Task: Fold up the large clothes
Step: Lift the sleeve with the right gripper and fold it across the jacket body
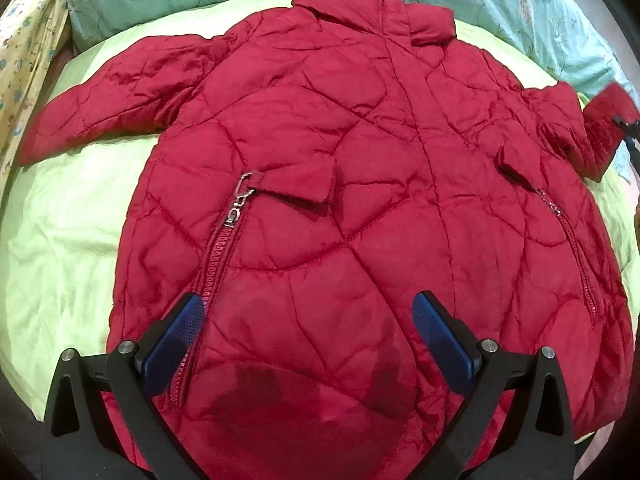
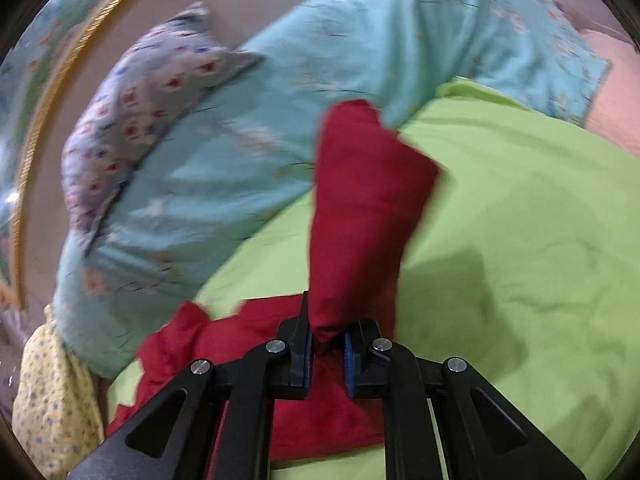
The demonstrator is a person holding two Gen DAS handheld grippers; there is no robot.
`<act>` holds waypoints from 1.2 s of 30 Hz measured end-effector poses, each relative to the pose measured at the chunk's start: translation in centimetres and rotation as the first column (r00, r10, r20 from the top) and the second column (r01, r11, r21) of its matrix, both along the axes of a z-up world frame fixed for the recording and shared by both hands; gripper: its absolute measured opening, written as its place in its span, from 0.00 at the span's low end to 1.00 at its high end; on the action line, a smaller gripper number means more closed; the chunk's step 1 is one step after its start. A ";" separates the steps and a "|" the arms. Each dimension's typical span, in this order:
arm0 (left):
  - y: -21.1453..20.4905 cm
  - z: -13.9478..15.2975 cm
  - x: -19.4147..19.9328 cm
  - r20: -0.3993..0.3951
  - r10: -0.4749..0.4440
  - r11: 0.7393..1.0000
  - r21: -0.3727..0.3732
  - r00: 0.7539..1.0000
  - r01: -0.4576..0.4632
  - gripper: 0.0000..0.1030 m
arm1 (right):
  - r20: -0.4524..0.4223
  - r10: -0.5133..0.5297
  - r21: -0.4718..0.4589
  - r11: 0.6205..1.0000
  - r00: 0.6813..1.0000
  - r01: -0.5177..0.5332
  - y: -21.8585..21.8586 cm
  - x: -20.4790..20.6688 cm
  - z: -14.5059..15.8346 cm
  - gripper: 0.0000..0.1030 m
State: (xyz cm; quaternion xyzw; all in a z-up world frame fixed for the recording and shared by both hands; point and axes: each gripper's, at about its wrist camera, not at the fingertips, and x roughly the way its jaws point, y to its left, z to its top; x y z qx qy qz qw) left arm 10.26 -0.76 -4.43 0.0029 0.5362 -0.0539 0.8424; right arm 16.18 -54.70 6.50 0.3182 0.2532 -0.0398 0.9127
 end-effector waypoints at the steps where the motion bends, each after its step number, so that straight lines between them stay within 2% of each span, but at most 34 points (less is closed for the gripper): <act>1: 0.2 0.0 0.0 0.001 0.003 1.000 -0.004 1.000 -0.003 1.00 | 0.007 0.024 -0.004 1.000 1.000 -0.024 1.0 0.2 0.4 0.10; 7: 1.9 0.6 -0.4 0.011 0.023 0.997 -0.068 1.000 -0.022 1.00 | 0.028 0.211 -0.035 0.977 0.977 -0.210 9.2 1.6 2.5 0.10; 15: 4.3 1.9 0.0 0.023 0.051 0.982 -0.182 0.998 -0.046 1.00 | 0.013 0.421 -0.066 0.906 0.907 -0.419 19.6 4.0 3.3 0.10; 18: 5.6 2.3 0.4 0.016 0.059 0.965 -0.256 0.998 -0.053 1.00 | -0.013 0.478 -0.086 0.875 0.878 -0.477 23.0 4.3 2.8 0.10; 24: 7.8 3.9 1.3 0.063 0.089 0.944 -0.325 0.994 -0.064 1.00 | -0.092 0.581 -0.107 0.802 0.809 -0.588 30.6 5.3 0.1 0.10; 27: 9.1 4.4 2.2 0.071 0.101 0.923 -0.379 0.992 -0.067 1.00 | -0.129 0.609 -0.106 0.776 0.783 -0.621 33.3 5.7 -1.5 0.10; 30: 10.0 4.2 3.9 0.045 0.103 0.894 -0.442 0.994 -0.072 1.00 | -0.159 0.632 -0.109 0.753 0.759 -0.649 35.5 6.1 -3.0 0.10; 32: 10.2 3.9 5.1 0.031 0.100 0.884 -0.462 0.995 -0.075 1.00 | -0.171 0.644 -0.121 0.737 0.746 -0.665 36.6 6.3 -3.7 0.10; 36: 10.5 3.3 8.7 -0.007 0.076 0.843 -0.534 0.997 -0.069 1.00 | -0.185 0.684 -0.152 0.689 0.705 -0.709 38.9 6.3 -5.2 0.10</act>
